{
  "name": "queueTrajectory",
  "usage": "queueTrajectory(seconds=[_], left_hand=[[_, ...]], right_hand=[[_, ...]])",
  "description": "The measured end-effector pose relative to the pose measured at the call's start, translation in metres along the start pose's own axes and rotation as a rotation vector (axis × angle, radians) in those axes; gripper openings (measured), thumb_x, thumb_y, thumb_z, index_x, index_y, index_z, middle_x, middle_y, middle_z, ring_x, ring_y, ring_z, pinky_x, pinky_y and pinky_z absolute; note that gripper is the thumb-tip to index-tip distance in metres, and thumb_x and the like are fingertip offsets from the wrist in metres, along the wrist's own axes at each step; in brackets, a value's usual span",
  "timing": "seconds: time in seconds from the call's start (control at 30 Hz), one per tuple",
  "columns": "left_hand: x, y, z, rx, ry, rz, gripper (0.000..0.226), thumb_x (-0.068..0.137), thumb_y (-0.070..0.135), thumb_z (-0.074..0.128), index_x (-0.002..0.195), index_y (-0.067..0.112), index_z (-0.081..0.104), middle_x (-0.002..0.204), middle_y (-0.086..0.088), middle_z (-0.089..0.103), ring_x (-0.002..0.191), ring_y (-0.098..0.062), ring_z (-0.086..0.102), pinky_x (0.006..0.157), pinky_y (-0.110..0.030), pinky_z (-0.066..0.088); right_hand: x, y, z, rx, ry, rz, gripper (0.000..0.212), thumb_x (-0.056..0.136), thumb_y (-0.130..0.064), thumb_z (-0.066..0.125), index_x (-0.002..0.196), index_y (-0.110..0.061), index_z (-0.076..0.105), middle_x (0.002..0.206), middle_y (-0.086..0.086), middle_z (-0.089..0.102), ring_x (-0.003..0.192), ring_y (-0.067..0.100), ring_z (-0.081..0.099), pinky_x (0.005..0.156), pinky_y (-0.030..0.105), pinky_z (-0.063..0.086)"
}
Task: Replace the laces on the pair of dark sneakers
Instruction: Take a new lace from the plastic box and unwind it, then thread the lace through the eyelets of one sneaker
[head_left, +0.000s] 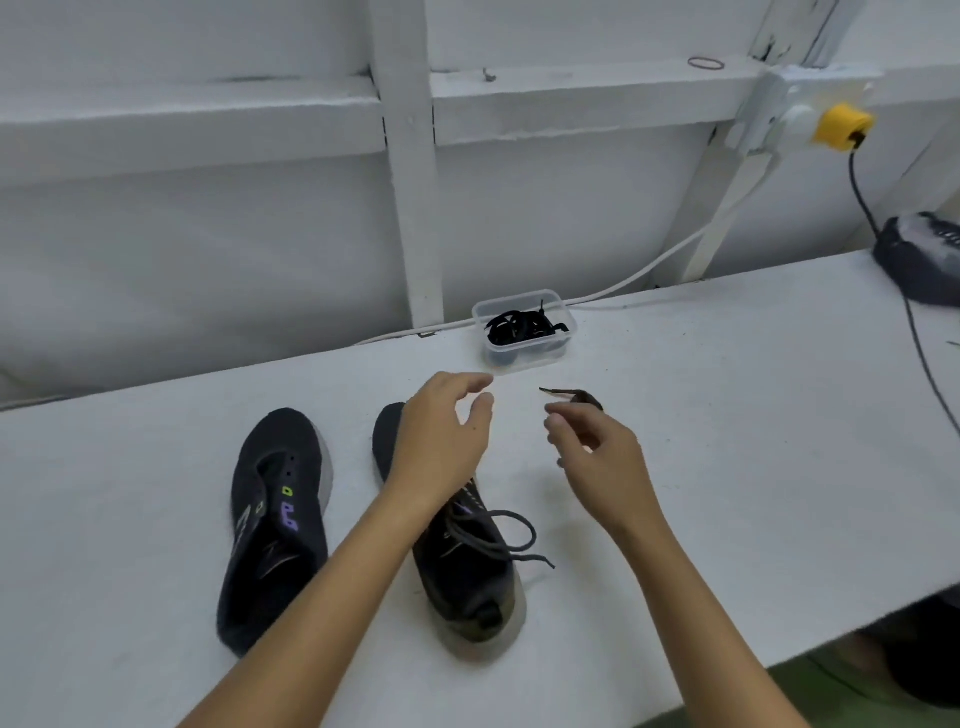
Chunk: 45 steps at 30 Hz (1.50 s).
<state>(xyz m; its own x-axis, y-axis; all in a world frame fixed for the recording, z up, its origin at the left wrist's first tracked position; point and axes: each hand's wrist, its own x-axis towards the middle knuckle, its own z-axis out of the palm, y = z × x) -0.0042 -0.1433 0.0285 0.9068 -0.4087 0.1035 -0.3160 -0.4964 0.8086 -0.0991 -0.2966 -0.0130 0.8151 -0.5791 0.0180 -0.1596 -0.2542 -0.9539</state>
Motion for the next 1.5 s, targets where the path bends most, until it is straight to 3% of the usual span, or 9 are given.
queueTrajectory(seconds=[0.1, 0.23, 0.3, 0.5, 0.67, 0.9, 1.13, 1.3, 1.5], left_hand=[[-0.042, -0.016, -0.017, -0.091, 0.146, -0.071, 0.028, 0.100, 0.025, 0.056, 0.128, 0.029, 0.062, 0.121, 0.019, 0.053, 0.100, 0.011, 0.053, 0.095, -0.011, 0.040], [-0.090, -0.044, -0.017, -0.167, 0.203, -0.239, 0.037, 0.101, 0.027, 0.055, 0.138, 0.025, 0.054, 0.136, 0.015, 0.046, 0.128, -0.001, 0.046, 0.112, -0.028, 0.037], [-0.105, -0.058, -0.014, -0.187, 0.157, -0.337, 0.045, 0.101, 0.030, 0.053, 0.145, 0.023, 0.048, 0.146, 0.011, 0.044, 0.136, -0.004, 0.041, 0.117, -0.034, 0.034], [-0.112, -0.074, -0.004, -0.294, 0.033, -0.463, 0.044, 0.104, 0.035, 0.045, 0.148, 0.029, 0.047, 0.146, 0.016, 0.050, 0.125, 0.006, 0.042, 0.101, -0.014, 0.028], [-0.092, -0.077, -0.006, -0.342, 0.068, -0.517, 0.047, 0.107, 0.035, 0.038, 0.153, 0.027, 0.041, 0.154, 0.012, 0.043, 0.141, -0.007, 0.038, 0.109, -0.018, 0.025], [-0.058, -0.076, -0.010, -0.401, 0.110, -0.549, 0.045, 0.108, 0.033, 0.036, 0.151, 0.025, 0.042, 0.154, 0.007, 0.044, 0.142, -0.012, 0.039, 0.116, -0.026, 0.028], [-0.047, -0.078, -0.018, -0.321, 0.070, -0.496, 0.040, 0.105, 0.033, 0.043, 0.144, 0.028, 0.051, 0.146, 0.009, 0.053, 0.126, -0.005, 0.049, 0.102, -0.020, 0.034], [-0.026, -0.058, -0.038, -0.072, 0.180, -0.298, 0.015, 0.098, 0.031, 0.057, 0.103, 0.035, 0.070, 0.111, 0.014, 0.063, 0.099, 0.000, 0.060, 0.088, -0.022, 0.046], [0.002, -0.039, -0.049, 0.222, -0.119, -0.246, 0.012, 0.082, 0.043, 0.076, 0.084, 0.032, 0.078, 0.085, 0.015, 0.073, 0.084, -0.004, 0.066, 0.077, -0.027, 0.054]], right_hand=[[-0.026, 0.007, 0.014, 0.105, -0.121, 0.089, 0.016, 0.099, -0.032, 0.062, 0.105, -0.043, 0.072, 0.107, -0.020, 0.073, 0.105, 0.006, 0.069, 0.087, 0.031, 0.057], [-0.046, 0.017, 0.029, 0.125, -0.244, 0.194, 0.018, 0.099, -0.031, 0.062, 0.108, -0.043, 0.073, 0.108, -0.023, 0.073, 0.103, 0.004, 0.070, 0.086, 0.030, 0.059], [-0.050, 0.016, 0.034, 0.115, -0.295, 0.235, 0.019, 0.099, -0.030, 0.063, 0.108, -0.044, 0.072, 0.105, -0.026, 0.074, 0.098, -0.001, 0.070, 0.075, 0.021, 0.058], [-0.056, 0.014, 0.048, 0.131, -0.339, 0.238, 0.025, 0.097, -0.021, 0.064, 0.110, -0.037, 0.078, 0.106, -0.020, 0.076, 0.102, -0.005, 0.069, 0.077, 0.008, 0.052], [-0.049, 0.009, 0.066, 0.185, -0.329, 0.253, 0.027, 0.099, -0.021, 0.062, 0.106, -0.042, 0.077, 0.107, -0.017, 0.076, 0.103, -0.001, 0.070, 0.083, 0.017, 0.056], [-0.025, 0.002, 0.086, 0.200, -0.302, 0.233, 0.027, 0.099, -0.025, 0.061, 0.100, -0.046, 0.076, 0.105, -0.018, 0.077, 0.100, 0.000, 0.071, 0.086, 0.024, 0.057], [-0.011, 0.012, 0.085, 0.175, -0.306, 0.230, 0.022, 0.097, -0.025, 0.064, 0.113, -0.035, 0.076, 0.102, -0.014, 0.077, 0.097, 0.004, 0.072, 0.092, 0.038, 0.060], [-0.004, 0.008, 0.080, 0.139, -0.347, 0.203, 0.018, 0.097, -0.032, 0.065, 0.109, -0.041, 0.075, 0.111, -0.008, 0.075, 0.099, 0.006, 0.071, 0.089, 0.037, 0.061], [-0.005, 0.001, 0.075, 0.100, -0.467, 0.114, 0.021, 0.094, -0.035, 0.068, 0.108, -0.051, 0.074, 0.122, -0.019, 0.068, 0.110, -0.003, 0.064, 0.095, 0.024, 0.053]])
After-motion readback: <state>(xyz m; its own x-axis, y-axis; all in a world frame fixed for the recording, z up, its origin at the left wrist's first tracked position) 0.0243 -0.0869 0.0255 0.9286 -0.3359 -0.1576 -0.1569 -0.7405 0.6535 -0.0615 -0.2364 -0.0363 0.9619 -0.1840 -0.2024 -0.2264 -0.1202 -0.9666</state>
